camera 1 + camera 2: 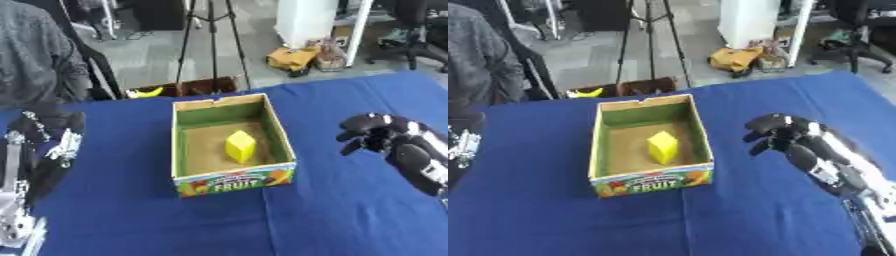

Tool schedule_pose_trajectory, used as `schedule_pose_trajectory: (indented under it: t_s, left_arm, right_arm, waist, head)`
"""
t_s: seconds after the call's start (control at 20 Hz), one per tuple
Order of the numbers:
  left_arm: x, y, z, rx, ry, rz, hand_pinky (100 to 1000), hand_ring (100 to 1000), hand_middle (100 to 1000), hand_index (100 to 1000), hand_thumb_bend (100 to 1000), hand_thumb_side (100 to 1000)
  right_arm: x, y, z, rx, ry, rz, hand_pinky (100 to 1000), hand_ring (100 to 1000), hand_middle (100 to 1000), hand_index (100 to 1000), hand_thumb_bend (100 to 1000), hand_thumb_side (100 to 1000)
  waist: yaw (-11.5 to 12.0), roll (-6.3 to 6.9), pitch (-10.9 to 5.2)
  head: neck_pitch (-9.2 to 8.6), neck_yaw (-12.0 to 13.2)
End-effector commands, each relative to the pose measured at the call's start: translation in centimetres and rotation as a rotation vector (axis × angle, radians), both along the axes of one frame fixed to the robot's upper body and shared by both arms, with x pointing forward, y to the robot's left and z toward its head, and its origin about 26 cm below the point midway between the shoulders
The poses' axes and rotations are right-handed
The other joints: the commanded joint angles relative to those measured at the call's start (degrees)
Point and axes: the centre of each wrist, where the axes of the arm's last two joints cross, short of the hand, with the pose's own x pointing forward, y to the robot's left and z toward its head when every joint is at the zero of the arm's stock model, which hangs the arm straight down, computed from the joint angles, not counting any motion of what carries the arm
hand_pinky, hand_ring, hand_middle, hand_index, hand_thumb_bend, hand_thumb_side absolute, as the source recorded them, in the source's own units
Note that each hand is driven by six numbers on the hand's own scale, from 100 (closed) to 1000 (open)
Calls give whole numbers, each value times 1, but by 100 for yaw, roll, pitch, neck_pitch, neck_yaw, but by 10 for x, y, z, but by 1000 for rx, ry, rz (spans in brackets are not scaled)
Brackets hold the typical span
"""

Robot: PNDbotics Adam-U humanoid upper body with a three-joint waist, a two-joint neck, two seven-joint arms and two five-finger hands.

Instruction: Pick up objects on the table and place them in the box.

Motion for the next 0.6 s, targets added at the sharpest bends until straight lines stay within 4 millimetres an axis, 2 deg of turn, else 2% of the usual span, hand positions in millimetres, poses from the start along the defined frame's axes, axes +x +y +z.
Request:
schedule_pose_trajectory:
  t_s: [0.05, 0.3, 0.45, 0.6]
  left_arm:
    - [-4, 2, 5, -29, -54, 7, 545, 605, 602, 782, 541, 593]
    - [-8, 0, -6, -89, -64, 33, 545, 604, 600, 781, 534, 596]
    - [-9, 0, -11, -104, -63, 46, 545, 604, 601, 781, 531, 599]
    - [-9, 0, -14, -108, -58, 51, 545, 603, 601, 781, 530, 601]
  right_arm:
    - [0, -4, 9, -8, -23, -10, 658, 759, 762, 745, 540, 618]
    - [0, -4, 8, -4, -17, -13, 658, 758, 761, 745, 539, 618]
    - [0, -5, 7, 1, -9, -16, 658, 758, 761, 745, 540, 618]
    - [0, -6, 6, 7, -1, -22, 658, 758, 761, 745, 540, 618]
  waist:
    - [4, -22, -73]
    - [1, -5, -85]
    - [-14, -2, -98]
    - [-15, -6, -107]
  head:
    - [98, 87]
    - [325, 249]
    - [500, 275]
    - [589, 297]
